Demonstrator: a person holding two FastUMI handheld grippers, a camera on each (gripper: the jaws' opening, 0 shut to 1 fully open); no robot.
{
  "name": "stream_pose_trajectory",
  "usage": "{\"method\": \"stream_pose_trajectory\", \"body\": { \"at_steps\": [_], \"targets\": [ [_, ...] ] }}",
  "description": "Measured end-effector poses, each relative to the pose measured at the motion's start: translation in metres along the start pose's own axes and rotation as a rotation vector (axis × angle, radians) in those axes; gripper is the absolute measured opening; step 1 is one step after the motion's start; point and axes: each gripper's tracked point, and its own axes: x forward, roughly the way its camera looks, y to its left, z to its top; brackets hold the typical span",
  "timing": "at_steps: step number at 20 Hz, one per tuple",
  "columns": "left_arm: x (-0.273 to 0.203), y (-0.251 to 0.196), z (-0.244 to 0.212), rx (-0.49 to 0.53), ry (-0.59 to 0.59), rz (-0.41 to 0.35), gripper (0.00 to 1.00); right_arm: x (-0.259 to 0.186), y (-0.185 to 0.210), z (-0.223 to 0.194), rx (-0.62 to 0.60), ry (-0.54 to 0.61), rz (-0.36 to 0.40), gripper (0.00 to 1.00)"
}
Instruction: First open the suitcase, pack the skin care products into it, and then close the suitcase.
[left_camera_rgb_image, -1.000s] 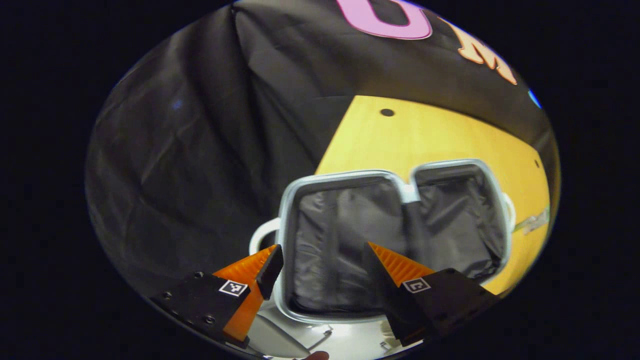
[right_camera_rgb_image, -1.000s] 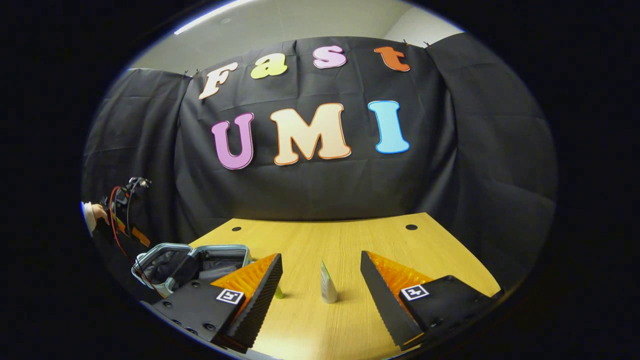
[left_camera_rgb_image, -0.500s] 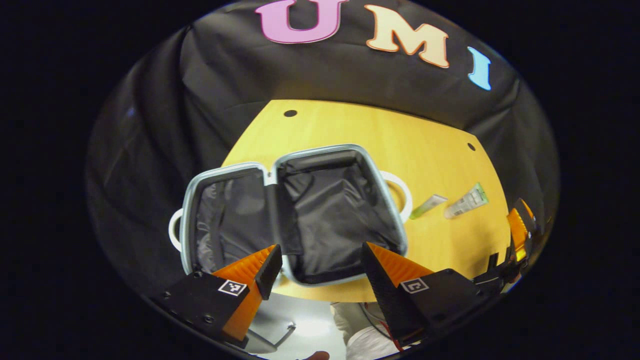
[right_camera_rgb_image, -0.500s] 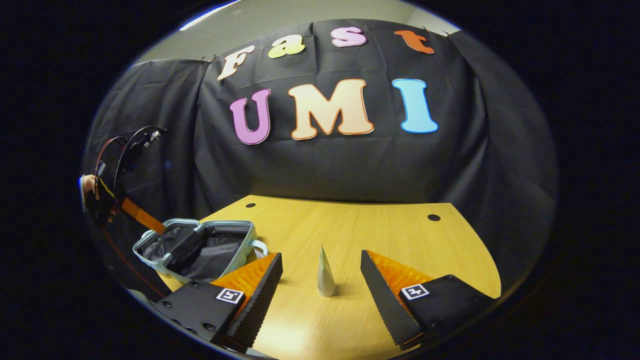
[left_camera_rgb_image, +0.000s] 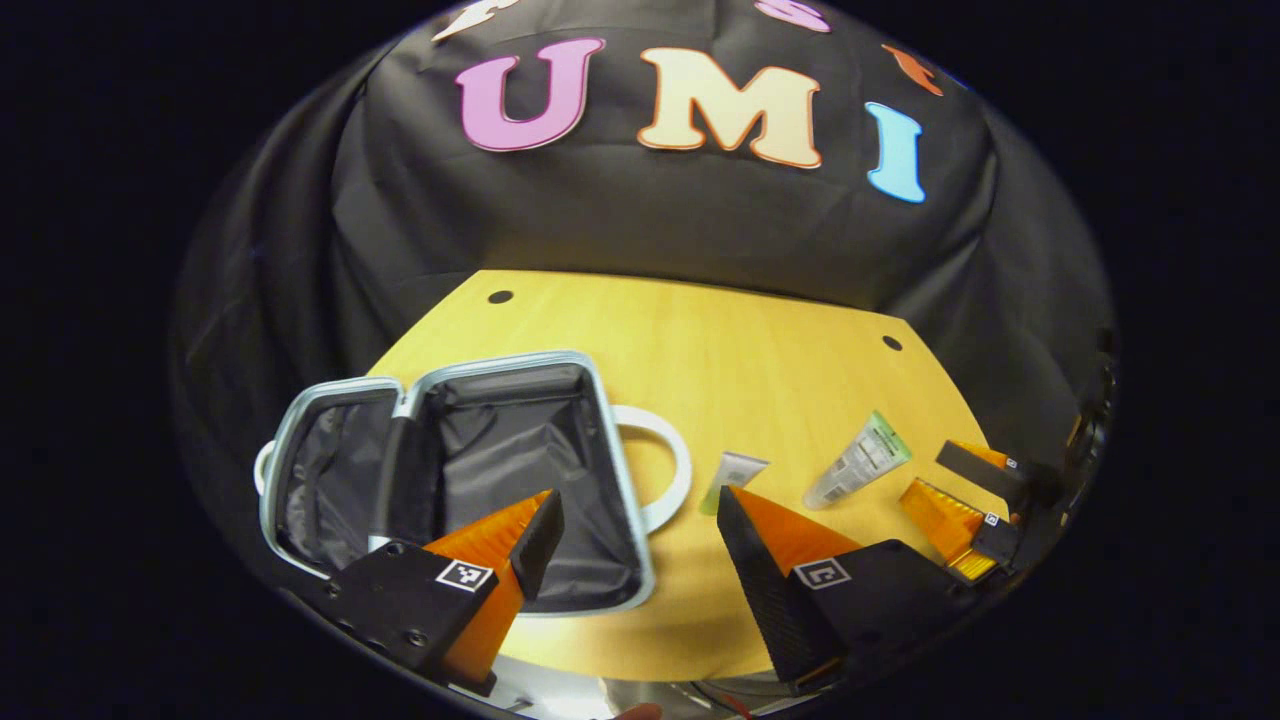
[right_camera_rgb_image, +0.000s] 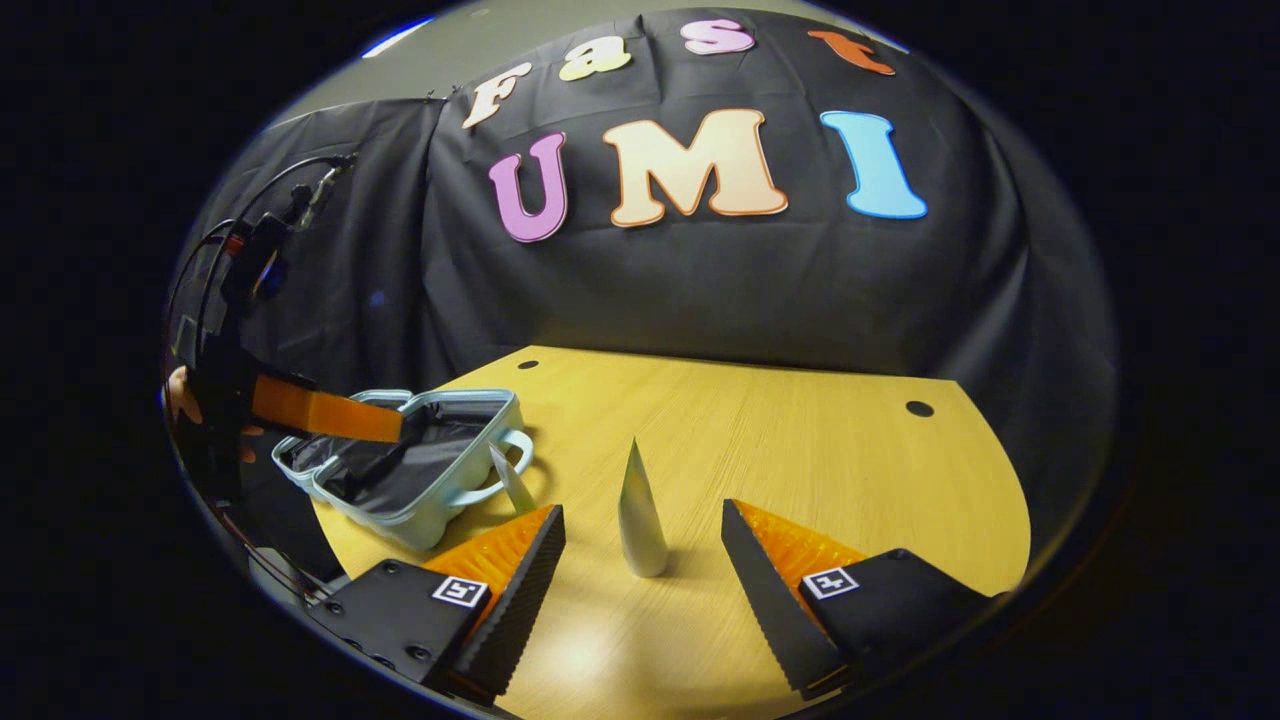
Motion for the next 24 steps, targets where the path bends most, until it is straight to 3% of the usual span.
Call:
{"method": "stream_pose_trajectory", "body": {
  "at_steps": [3, 6, 15, 22, 23, 24],
  "targets": [
    [0.030, -0.026, -0.015, 0.033, -0.044, -0.013, 0.93, 0.019, 0.005, -0.017, -0.007, 0.022, 0.035, 0.98],
    [0.053, -0.033, -0.019, 0.074, -0.089, 0.033, 0.93, 0.038, 0.006, -0.038, -0.009, 0.042, 0.049, 0.98],
    [0.114, -0.049, -0.019, -0.020, -0.105, 0.065, 0.93, 0.073, -0.005, -0.062, 0.017, 0.067, 0.045, 0.98],
    [0.137, -0.049, -0.014, -0.008, -0.121, 0.090, 0.82, 0.096, -0.007, -0.072, 0.055, 0.083, 0.049, 0.98],
    [0.141, -0.052, -0.015, -0.001, -0.118, 0.073, 0.78, 0.099, -0.006, -0.071, 0.049, 0.082, 0.050, 0.98],
    [0.144, -0.055, -0.017, -0.006, -0.113, 0.066, 0.63, 0.101, -0.006, -0.069, 0.047, 0.080, 0.054, 0.98]
  ]
}}
